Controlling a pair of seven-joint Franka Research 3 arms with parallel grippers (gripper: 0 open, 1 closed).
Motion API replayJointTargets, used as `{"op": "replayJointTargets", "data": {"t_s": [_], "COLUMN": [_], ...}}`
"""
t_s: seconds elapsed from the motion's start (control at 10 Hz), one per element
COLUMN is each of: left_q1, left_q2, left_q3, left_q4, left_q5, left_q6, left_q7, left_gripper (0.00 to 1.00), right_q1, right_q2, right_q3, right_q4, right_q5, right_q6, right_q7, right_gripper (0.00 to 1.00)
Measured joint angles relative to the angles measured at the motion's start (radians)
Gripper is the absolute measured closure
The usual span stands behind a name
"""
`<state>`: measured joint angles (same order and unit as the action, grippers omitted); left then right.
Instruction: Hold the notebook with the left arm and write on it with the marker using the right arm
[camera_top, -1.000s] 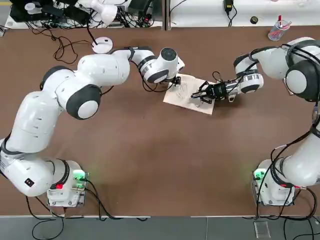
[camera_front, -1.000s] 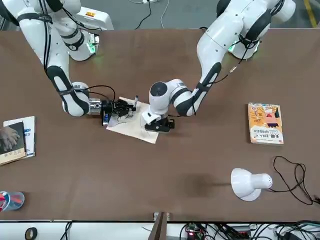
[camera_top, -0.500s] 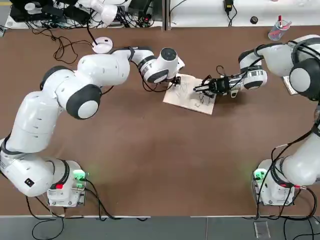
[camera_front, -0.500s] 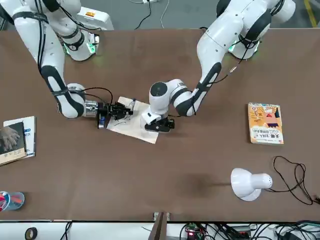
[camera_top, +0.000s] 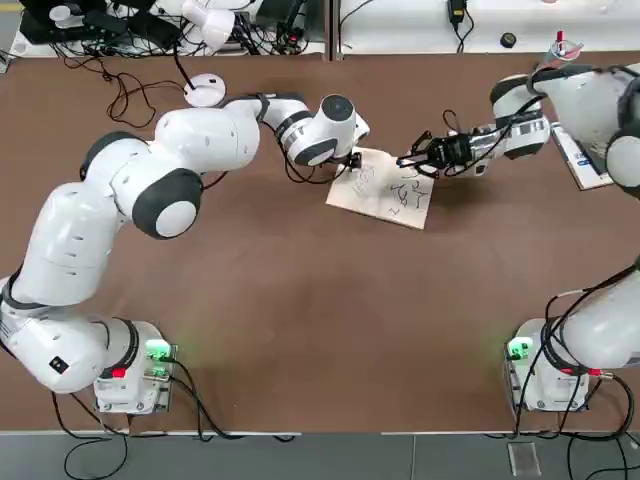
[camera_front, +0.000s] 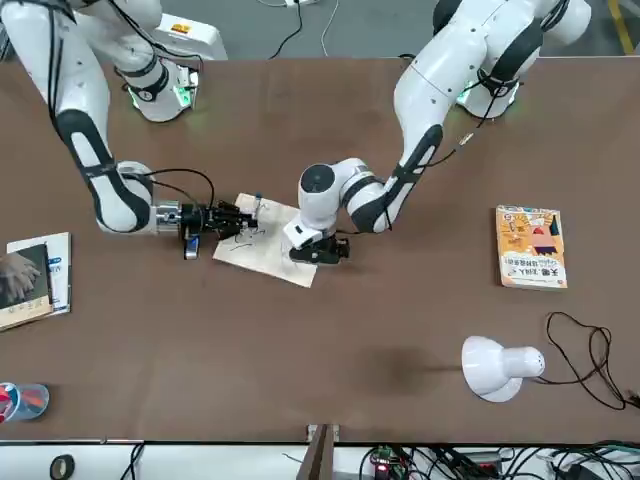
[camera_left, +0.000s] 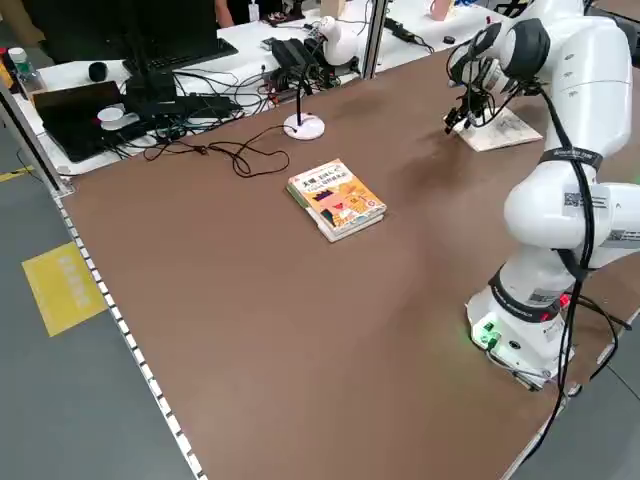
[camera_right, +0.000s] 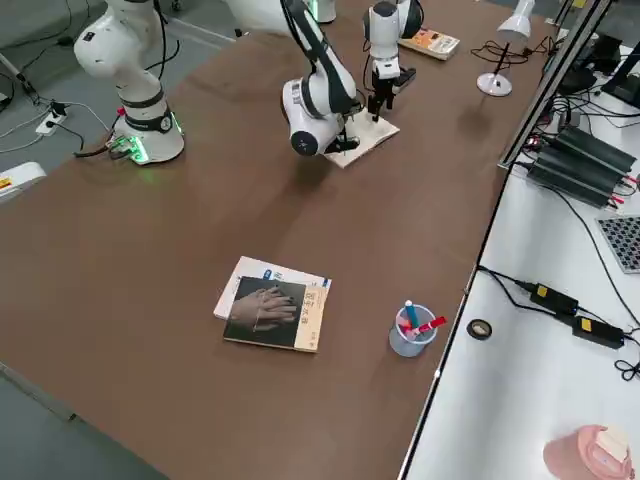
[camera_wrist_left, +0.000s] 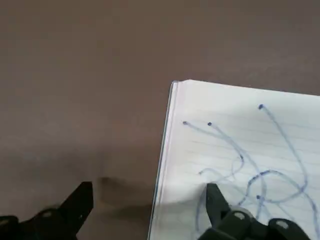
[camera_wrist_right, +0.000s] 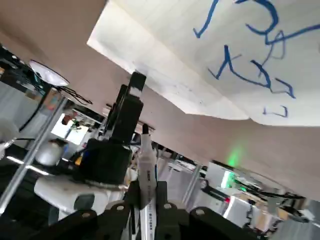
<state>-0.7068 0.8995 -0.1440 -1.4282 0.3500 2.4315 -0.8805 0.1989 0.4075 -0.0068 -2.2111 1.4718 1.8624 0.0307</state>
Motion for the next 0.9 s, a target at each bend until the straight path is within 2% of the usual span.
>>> {"op": "replayJointTargets", "data": {"t_s": [0.5, 0.9], "left_q1": [0.000, 0.001], "left_q2": [0.000, 0.000], "left_q3": [0.001, 0.004], "left_q4": [0.002, 0.017], "left_q5": [0.000, 0.000], "left_q6": [0.000, 0.000], "left_q7": [0.000, 0.009], "left_gripper": [0.00, 0.00], "right_q1": [-0.133, -0.194], "right_q2": [-0.100, -0.122], "right_q3": [-0.003, -0.001], "right_q4": [0.030, 0.093], "right_q5": [-0.491, -0.782], "right_q6": [-0.015, -0.014], "right_q7": [-0.073, -0.180], "right_gripper": [0.83, 0.83]}}
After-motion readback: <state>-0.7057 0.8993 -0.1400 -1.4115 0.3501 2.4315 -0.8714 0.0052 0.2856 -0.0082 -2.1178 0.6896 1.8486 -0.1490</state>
